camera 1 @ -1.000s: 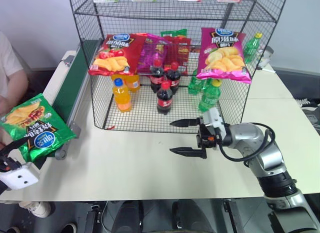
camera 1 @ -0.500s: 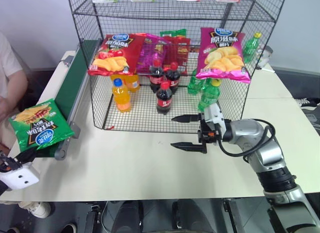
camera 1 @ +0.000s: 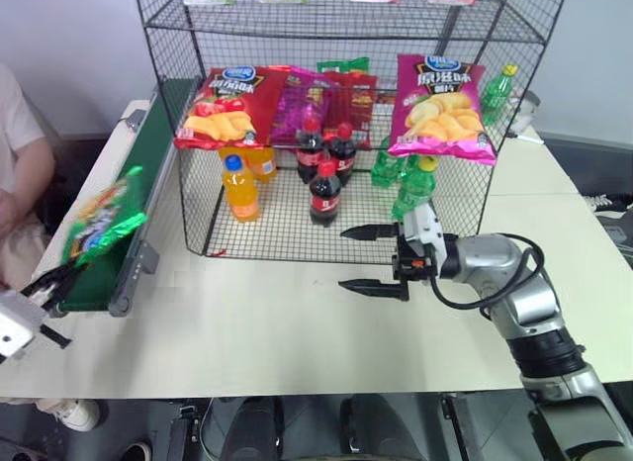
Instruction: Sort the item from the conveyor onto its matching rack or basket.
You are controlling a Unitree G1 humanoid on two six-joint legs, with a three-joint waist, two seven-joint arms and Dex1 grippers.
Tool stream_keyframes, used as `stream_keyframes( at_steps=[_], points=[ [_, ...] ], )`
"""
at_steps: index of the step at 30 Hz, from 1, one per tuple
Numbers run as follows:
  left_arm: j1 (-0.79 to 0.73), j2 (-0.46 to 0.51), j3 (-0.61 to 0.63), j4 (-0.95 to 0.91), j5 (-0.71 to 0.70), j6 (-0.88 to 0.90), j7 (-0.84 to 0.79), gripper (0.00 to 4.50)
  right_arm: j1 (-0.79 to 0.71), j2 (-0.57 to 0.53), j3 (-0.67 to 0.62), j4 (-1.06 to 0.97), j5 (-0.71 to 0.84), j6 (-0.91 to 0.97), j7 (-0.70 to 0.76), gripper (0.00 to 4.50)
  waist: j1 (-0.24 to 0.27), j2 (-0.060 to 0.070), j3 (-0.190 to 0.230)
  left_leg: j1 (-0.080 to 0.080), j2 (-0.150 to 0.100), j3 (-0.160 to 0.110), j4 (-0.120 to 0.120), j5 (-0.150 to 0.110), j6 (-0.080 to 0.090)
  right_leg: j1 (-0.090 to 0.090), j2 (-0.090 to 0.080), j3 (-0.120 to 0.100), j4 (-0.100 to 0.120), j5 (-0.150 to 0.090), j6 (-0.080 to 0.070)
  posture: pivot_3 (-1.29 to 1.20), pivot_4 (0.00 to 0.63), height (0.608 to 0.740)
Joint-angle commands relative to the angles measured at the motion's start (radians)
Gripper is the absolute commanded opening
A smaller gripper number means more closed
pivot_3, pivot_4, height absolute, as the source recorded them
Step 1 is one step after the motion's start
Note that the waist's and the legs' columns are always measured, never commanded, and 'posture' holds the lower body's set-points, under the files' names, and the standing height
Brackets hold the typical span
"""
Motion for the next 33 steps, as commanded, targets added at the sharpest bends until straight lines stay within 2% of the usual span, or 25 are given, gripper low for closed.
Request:
stream_keyframes(
  at_steps=[1, 6, 11, 14, 17, 20, 26, 33],
  points=[
    [0.083, 0.012, 0.232, -0.195, -0.363, 0.3, -0.159, 0.02, -0.019, 0.005, -0.021, 0.006, 0.001, -0.027, 0.009, 4.5, -0.003, 0.0, 0.0, 0.0, 0.0, 0.0, 0.0, 0.0, 0.0, 0.0, 0.0, 0.0, 0.0, 0.0, 0.0, 0.0, 0.15, 0.739],
    [0.165, 0.012, 0.496, -0.356, -0.75, 0.734, -0.238, 0.02, -0.023, 0.008, -0.021, 0.027, 0.005, -0.034, 0.022, 4.5, 0.001, 0.0, 0.0, 0.001, 0.0, 0.0, 0.0, 0.0, 0.0, 0.002, 0.001, 0.0, 0.0, 0.0, 0.0, 0.0, 0.15, 0.739],
    [0.297, -0.031, 0.619, -0.459, -1.079, 1.122, -0.313, 0.02, -0.023, 0.015, -0.042, 0.01, 0.095, 0.089, 0.024, 4.5, 0.001, 0.0, 0.001, 0.005, -0.001, 0.0, 0.001, 0.0, 0.0, 0.006, 0.002, 0.0, 0.0, 0.0, 0.0, 0.0, 0.15, 0.739],
    [0.285, -0.056, 0.627, -0.479, -1.201, 1.217, -0.303, 0.02, -0.017, 0.013, -0.079, -0.028, 0.217, 0.249, 0.0, 4.5, 0.002, 0.001, 0.001, 0.006, 0.0, 0.0, 0.001, 0.0, 0.001, 0.007, 0.003, 0.0, 0.0, 0.0, 0.0, 0.0, 0.15, 0.739],
    [0.151, -0.066, 0.511, -0.501, -1.345, 1.234, -0.217, 0.02, 0.012, -0.025, -0.144, -0.066, 0.443, 0.533, -0.012, 4.5, 0.012, 0.001, 0.001, 0.007, 0.0, -0.002, 0.001, 0.0, 0.001, 0.008, 0.003, -0.001, 0.0, 0.0, 0.0, 0.0, 0.15, 0.739],
    [0.011, -0.08, 0.348, -0.522, -1.382, 1.266, -0.166, 0.02, 0.058, -0.06, -0.19, -0.1, 0.594, 0.707, -0.015, 4.5, 0.025, 0.002, 0.0, 0.008, -0.001, -0.002, 0.002, 0.0, 0.001, 0.011, 0.002, -0.001, -0.001, 0.0, 0.0, 0.0, 0.15, 0.739],
    [-0.206, -0.127, 0.133, -0.439, -1.382, 1.366, -0.15, 0.02, 0.059, -0.038, -0.282, -0.104, 0.763, 0.845, -0.117, 4.5, 0.023, 0.002, 0.0, 0.008, -0.001, -0.002, 0.001, 0.0, 0.001, 0.011, 0.004, 0.0, -0.003, 0.0, 0.0, 0.0, 0.15, 0.739],
    [-0.445, -0.234, -0.052, -0.335, -1.382, 1.491, -0.133, 0.02, 0.062, 0.043, -0.265, -0.121, 0.758, 0.839, -0.196, 4.5, 0.027, 0.001, 0.0, 0.007, -0.001, -0.002, 0.001, 0.0, 0.001, 0.01, 0.006, 0.001, -0.003, 0.0, 0.0, 0.0, 0.15, 0.739]
  ],
)
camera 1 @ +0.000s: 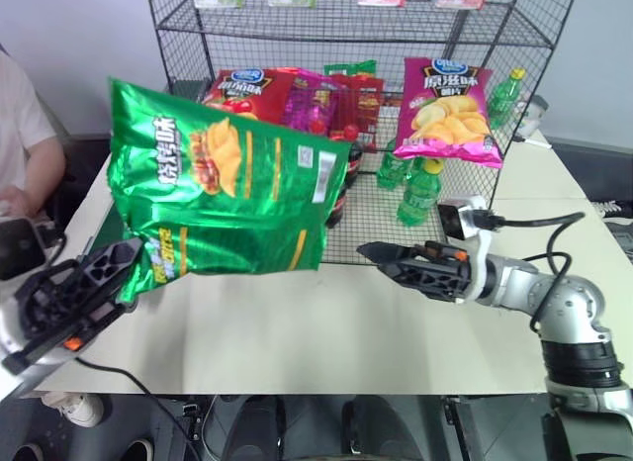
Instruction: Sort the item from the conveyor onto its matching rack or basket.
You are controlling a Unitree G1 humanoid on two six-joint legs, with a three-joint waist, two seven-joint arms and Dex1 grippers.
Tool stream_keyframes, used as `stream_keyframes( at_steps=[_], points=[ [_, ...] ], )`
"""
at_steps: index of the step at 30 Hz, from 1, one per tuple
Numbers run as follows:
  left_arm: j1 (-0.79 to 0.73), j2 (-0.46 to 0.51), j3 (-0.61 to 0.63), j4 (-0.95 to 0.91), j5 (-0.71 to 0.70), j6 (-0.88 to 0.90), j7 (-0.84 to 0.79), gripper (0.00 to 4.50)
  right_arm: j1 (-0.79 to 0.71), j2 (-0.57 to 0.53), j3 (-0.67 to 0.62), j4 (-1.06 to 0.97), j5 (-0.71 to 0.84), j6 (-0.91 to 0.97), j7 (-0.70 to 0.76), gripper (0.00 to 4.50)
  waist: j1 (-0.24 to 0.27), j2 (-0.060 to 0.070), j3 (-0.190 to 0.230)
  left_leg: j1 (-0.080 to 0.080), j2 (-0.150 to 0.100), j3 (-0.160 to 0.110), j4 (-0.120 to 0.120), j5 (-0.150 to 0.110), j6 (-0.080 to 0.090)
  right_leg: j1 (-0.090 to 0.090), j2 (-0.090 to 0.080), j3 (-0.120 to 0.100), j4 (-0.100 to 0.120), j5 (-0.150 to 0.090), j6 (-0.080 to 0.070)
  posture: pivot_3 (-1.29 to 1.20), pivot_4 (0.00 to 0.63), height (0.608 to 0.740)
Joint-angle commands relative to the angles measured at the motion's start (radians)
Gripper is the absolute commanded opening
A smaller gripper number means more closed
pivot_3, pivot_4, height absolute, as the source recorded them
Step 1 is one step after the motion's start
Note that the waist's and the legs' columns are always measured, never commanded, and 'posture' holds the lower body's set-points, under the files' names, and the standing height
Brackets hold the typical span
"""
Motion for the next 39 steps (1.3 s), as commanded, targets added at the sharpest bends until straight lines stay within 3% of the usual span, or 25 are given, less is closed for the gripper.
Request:
stream_keyframes(
  at_steps=[1, 5, 8, 16, 21, 30, 33, 39],
  points=[
    [-0.095, -0.048, -0.057, 0.04, -0.021, 0.059, 0.0, 0.02, -0.003, 0.033, -0.002, -0.017, 0.003, -0.024, -0.022, 4.5, 0.001, 0.0, 0.0, 0.0, 0.0, 0.0, 0.0, 0.0, 0.0, 0.0, 0.0, 0.0, 0.0, 0.0, 0.0, 0.0, 0.15, 0.739],
    [-0.187, -0.121, -0.102, 0.093, -0.021, 0.118, 0.017, 0.02, -0.022, 0.081, -0.018, 0.005, 0.016, -0.039, -0.049, 4.5, 0.002, 0.0, 0.0, 0.0, 0.0, 0.0, 0.0, 0.0, 0.0, 0.0, 0.0, 0.0, 0.0, 0.0, 0.0, 0.0, 0.15, 0.739],
    [-0.224, -0.178, -0.117, 0.109, -0.021, 0.149, 0.034, 0.02, -0.038, 0.108, 0.012, 0.032, -0.081, -0.119, -0.042, 4.5, -0.001, 0.0, 0.0, 0.0, 0.0, 0.0, 0.0, 0.0, 0.0, 0.0, 0.0, 0.0, 0.0, 0.0, 0.0, 0.0, 0.15, 0.739],
    [-0.236, -0.249, -0.12, 0.11, -0.021, 0.189, 0.077, 0.02, -0.084, 0.203, -0.003, 0.035, 0.004, -0.084, -0.082, 4.5, 0.0, 0.0, 0.0, 0.0, 0.001, 0.0, 0.0, 0.0, 0.0, -0.001, 0.001, 0.0, 0.0, 0.0, 0.0, 0.0, 0.15, 0.739],
    [-0.226, -0.276, -0.119, 0.116, -0.021, 0.188, 0.114, 0.02, -0.099, 0.183, -0.006, -0.009, 0.136, 0.02, -0.067, 4.5, 0.001, 0.0, 0.0, -0.001, 0.001, 0.0, 0.0, 0.0, 0.0, -0.001, 0.0, 0.0, 0.0, 0.0, 0.0, 0.0, 0.15, 0.739],
    [-0.24, -0.293, -0.118, 0.128, -0.021, 0.18, 0.16, 0.02, -0.114, 0.164, 0.028, -0.004, 0.171, 0.096, -0.08, 4.5, 0.0, 0.0, 0.0, -0.001, 0.001, 0.0, 0.0, 0.0, 0.0, -0.001, 0.0, 0.0, -0.001, 0.0, 0.0, 0.0, 0.15, 0.739],
    [-0.244, -0.29, -0.118, 0.133, -0.021, 0.183, 0.165, 0.0, -0.107, 0.157, 0.039, -0.007, 0.158, 0.11, -0.078, 3.6, 0.0, 0.0, 0.0, -0.001, 0.001, 0.0, 0.0, 0.0, 0.0, -0.001, 0.0, 0.0, -0.001, 0.0, 0.0, 0.0, 0.15, 0.739],
    [-0.234, -0.251, -0.118, 0.138, -0.021, 0.188, 0.164, 0.0, -0.114, 0.159, 0.027, 0.006, 0.153, 0.101, -0.101, 0.58, 0.0, 0.0, 0.0, -0.001, 0.0, 0.0, 0.0, 0.0, 0.0, -0.001, 0.0, 0.0, -0.001, 0.0, 0.0, 0.0, 0.15, 0.739]
  ],
)
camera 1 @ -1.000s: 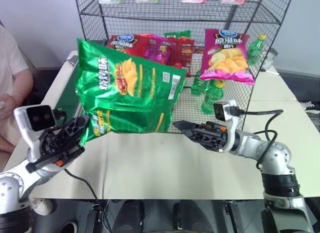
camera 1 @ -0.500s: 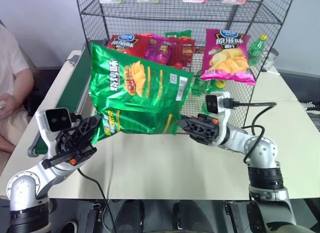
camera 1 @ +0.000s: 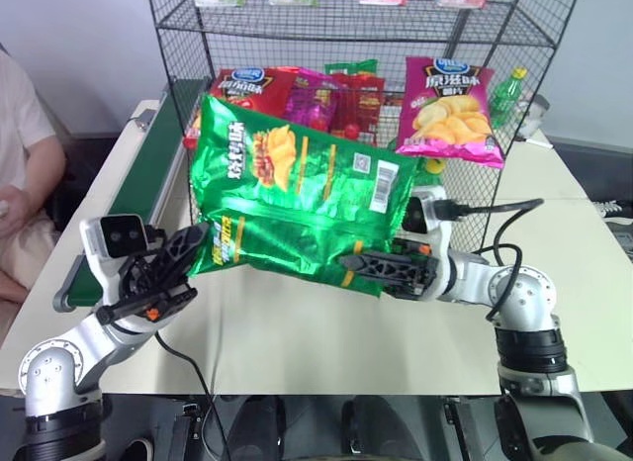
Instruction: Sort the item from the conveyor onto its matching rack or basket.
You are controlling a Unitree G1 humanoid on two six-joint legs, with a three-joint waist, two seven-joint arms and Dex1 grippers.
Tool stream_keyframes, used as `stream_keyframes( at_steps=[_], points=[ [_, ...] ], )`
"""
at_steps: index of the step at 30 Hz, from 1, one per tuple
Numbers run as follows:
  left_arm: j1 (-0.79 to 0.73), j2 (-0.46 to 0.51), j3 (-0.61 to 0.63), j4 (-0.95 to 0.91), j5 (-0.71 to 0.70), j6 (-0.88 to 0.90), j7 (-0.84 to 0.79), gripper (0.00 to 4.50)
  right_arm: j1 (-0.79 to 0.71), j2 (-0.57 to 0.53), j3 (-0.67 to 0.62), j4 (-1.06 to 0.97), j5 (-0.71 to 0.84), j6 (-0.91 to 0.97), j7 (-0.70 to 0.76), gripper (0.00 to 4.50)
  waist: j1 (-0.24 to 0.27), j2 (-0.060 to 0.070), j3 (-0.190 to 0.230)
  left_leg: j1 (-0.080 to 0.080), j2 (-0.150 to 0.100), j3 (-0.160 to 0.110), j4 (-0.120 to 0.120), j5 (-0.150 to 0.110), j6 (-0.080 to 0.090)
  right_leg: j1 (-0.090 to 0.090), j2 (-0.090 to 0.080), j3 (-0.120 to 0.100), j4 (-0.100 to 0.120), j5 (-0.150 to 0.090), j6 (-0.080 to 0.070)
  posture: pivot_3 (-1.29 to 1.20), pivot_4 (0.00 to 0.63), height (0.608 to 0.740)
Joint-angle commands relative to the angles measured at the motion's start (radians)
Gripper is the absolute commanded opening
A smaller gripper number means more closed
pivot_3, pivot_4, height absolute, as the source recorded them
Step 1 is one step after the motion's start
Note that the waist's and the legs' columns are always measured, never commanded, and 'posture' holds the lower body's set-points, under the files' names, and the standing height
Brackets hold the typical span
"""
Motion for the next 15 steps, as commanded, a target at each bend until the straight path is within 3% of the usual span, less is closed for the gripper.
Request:
stream_keyframes(
  at_steps=[1, 6, 7, 10, 12, 15],
  points=[
    [0.002, 0.019, 0.011, -0.009, -0.02, 0.001, -0.005, 0.0, -0.02, 0.005, -0.018, -0.003, 0.021, -0.01, -0.012, 0.26, -0.001, 0.0, 0.0, 0.0, 0.0, 0.0, 0.0, 0.0, 0.0, 0.0, 0.0, 0.0, 0.0, 0.0, 0.0, 0.0, 0.15, 0.739],
    [0.017, 0.065, 0.02, 0.007, 0.001, -0.029, 0.035, 0.0, -0.013, 0.004, -0.021, -0.016, -0.026, -0.056, -0.025, 0.21, 0.0, 0.0, 0.0, 0.0, 0.0, 0.0, -0.001, 0.0, 0.0, 0.0, 0.0, 0.0, -0.001, 0.0, 0.0, 0.0, 0.15, 0.739],
    [0.021, 0.076, 0.028, 0.002, 0.022, -0.032, 0.026, 0.72, -0.012, 0.003, -0.025, -0.023, -0.04, -0.072, -0.034, 0.21, 0.0, 0.0, 0.0, 0.0, 0.0, 0.0, -0.001, 0.0, 0.0, 0.0, -0.001, 0.0, -0.001, 0.0, 0.0, 0.0, 0.15, 0.739],
    [0.037, 0.104, 0.07, -0.003, 0.087, -0.062, 0.008, 1.84, 0.022, -0.04, -0.008, -0.083, -0.141, -0.147, -0.027, 0.21, 0.0, 0.0, 0.0, 0.0, 0.0, 0.0, -0.001, 0.0, 0.0, -0.001, -0.001, 0.0, -0.001, 0.0, 0.0, 0.0, 0.15, 0.739],
    [0.056, 0.126, 0.102, -0.01, 0.15, -0.083, -0.014, 2.91, 0.055, -0.069, 0.004, -0.144, -0.227, -0.223, -0.028, 0.21, 0.001, 0.0, 0.0, -0.002, 0.0, 0.0, -0.002, 0.0, 0.0, -0.002, -0.001, 0.0, -0.002, 0.0, 0.0, 0.0, 0.15, 0.739],
    [0.075, 0.145, 0.145, -0.035, 0.317, -0.17, -0.045, 4.48, 0.103, -0.15, 0.045, -0.262, -0.448, -0.435, 0.012, 0.21, 0.004, 0.0, 0.0, -0.01, -0.001, 0.0, -0.001, 0.0, 0.0, -0.01, -0.001, 0.0, -0.002, 0.0, 0.0, 0.0, 0.15, 0.739]
  ],
)
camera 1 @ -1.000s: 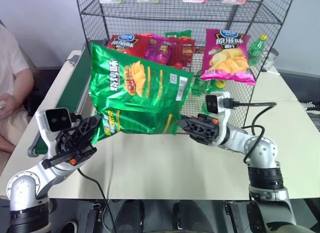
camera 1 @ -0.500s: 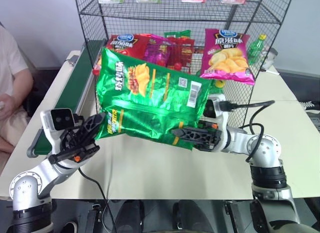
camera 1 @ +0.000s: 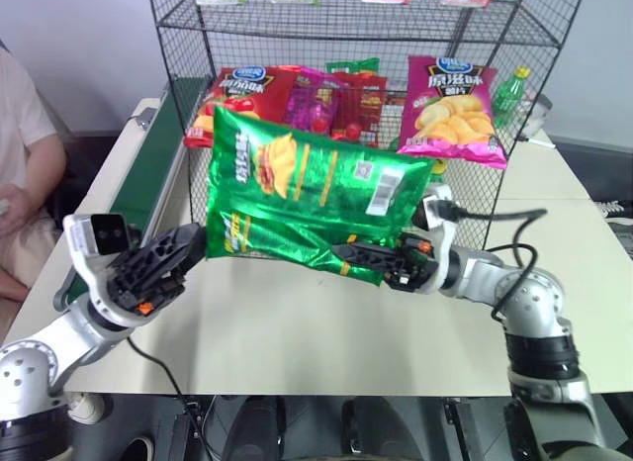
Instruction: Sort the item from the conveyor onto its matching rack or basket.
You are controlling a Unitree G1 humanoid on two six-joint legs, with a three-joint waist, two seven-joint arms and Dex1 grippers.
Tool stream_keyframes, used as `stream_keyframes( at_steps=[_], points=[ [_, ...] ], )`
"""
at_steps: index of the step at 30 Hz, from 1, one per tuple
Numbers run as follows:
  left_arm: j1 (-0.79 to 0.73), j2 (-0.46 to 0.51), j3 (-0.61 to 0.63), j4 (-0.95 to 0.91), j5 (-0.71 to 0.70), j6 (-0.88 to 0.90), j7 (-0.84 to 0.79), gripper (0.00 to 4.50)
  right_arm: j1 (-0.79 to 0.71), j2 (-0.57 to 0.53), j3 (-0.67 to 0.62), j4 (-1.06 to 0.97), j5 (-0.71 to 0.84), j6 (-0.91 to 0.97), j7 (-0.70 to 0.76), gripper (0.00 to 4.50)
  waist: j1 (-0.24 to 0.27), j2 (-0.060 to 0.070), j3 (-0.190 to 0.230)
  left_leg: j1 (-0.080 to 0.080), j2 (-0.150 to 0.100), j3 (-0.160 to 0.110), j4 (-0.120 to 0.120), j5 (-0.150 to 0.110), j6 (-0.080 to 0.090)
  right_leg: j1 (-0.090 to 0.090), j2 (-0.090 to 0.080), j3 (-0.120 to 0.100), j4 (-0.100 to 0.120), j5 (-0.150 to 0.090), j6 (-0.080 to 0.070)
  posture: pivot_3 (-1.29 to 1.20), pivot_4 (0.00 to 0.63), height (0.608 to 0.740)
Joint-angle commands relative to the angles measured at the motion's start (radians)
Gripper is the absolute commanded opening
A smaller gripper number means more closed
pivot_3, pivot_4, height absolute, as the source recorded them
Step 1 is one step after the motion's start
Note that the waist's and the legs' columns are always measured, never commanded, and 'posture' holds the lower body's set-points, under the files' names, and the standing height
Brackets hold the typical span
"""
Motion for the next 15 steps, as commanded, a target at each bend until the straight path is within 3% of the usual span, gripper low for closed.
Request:
stream_keyframes(
  at_steps=[1, 6, 9, 11, 15],
  points=[
    [0.021, 0.038, 0.069, -0.035, 0.131, -0.067, -0.053, 4.5, 0.026, -0.063, 0.037, -0.147, -0.262, -0.293, 0.046, 0.21, 0.0, 0.0, 0.0, -0.002, 0.0, 0.0, 0.001, 0.0, 0.0, -0.002, 0.0, 0.0, 0.0, 0.0, 0.0, 0.0, 0.15, 0.739],
    [0.021, 0.06, 0.093, -0.038, 0.317, -0.175, -0.088, 4.5, -0.042, -0.069, 0.041, -0.206, -0.572, -0.646, -0.044, 0.21, -0.005, 0.0, 0.0, -0.004, 0.0, 0.0, 0.001, 0.0, 0.0, -0.003, 0.001, 0.0, 0.0, 0.0, 0.0, 0.0, 0.15, 0.739],
    [0.005, 0.066, 0.072, -0.041, 0.432, -0.237, -0.116, 4.5, -0.118, -0.099, 0.076, -0.133, -0.82, -0.863, -0.112, 0.21, -0.003, 0.0, 0.0, -0.003, 0.0, 0.0, 0.001, 0.001, -0.001, -0.003, 0.001, 0.0, 0.001, 0.0, 0.0, 0.0, 0.15, 0.739],
    [-0.003, 0.059, 0.05, -0.05, 0.521, -0.297, -0.14, 4.5, -0.141, -0.107, 0.093, -0.09, -0.894, -0.959, -0.122, 0.21, -0.001, 0.0, 0.0, -0.003, 0.0, 0.0, 0.001, 0.001, -0.001, -0.003, 0.001, 0.0, 0.0, 0.0, 0.0, 0.0, 0.15, 0.739],
    [-0.033, 0.049, 0.018, -0.048, 0.626, -0.364, -0.146, 4.5, -0.237, -0.172, 0.144, 0.065, -1.243, -1.111, -0.289, 0.21, 0.0, 0.0, 0.0, -0.004, 0.0, 0.0, 0.002, 0.001, -0.001, -0.003, 0.0, 0.0, 0.0, 0.0, 0.0, 0.0, 0.15, 0.739]
  ],
)
